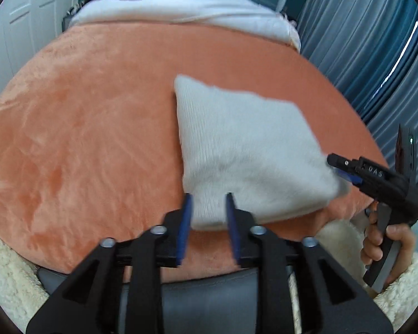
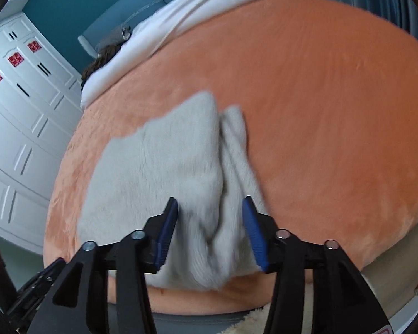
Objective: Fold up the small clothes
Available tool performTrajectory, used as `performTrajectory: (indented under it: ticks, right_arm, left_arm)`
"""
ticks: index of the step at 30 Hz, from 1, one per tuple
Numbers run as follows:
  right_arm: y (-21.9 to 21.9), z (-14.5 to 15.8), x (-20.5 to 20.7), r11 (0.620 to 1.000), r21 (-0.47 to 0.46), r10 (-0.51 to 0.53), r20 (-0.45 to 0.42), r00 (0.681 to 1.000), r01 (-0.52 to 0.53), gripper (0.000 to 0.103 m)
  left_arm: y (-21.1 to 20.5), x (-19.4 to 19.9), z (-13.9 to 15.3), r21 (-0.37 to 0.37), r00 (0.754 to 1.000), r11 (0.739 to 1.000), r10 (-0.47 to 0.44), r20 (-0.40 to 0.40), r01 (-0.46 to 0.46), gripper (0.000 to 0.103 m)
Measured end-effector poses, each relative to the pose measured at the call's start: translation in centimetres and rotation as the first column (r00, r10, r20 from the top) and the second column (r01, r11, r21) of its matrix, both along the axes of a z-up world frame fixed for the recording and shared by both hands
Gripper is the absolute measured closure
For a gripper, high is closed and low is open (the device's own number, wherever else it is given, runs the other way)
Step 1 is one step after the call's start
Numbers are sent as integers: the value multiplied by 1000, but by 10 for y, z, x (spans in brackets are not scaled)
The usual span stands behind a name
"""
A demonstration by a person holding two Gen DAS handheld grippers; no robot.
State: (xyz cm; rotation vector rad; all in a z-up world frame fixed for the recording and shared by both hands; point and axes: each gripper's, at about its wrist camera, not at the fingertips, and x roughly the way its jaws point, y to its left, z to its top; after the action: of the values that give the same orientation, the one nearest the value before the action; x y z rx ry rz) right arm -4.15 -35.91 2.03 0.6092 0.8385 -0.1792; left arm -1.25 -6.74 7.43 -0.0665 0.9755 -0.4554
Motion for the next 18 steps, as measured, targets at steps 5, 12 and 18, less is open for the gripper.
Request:
performTrajectory:
  ticks: [5, 12, 18]
  right_arm:
    - [-21, 8, 47, 999, 28, 36, 33, 999, -37, 32]
    - [-8, -18, 108, 993, 22, 119, -75, 990, -117, 91]
    - [-37, -47, 89, 998, 8, 67, -117, 991, -67, 93]
  left_arm:
    - [-18, 31, 9, -16, 999, 999, 37, 9, -37, 60]
    - [-58, 68, -31, 85, 993, 995, 67, -94, -59, 68]
    - [-69, 69, -47, 145, 993, 989, 38, -109, -22, 63]
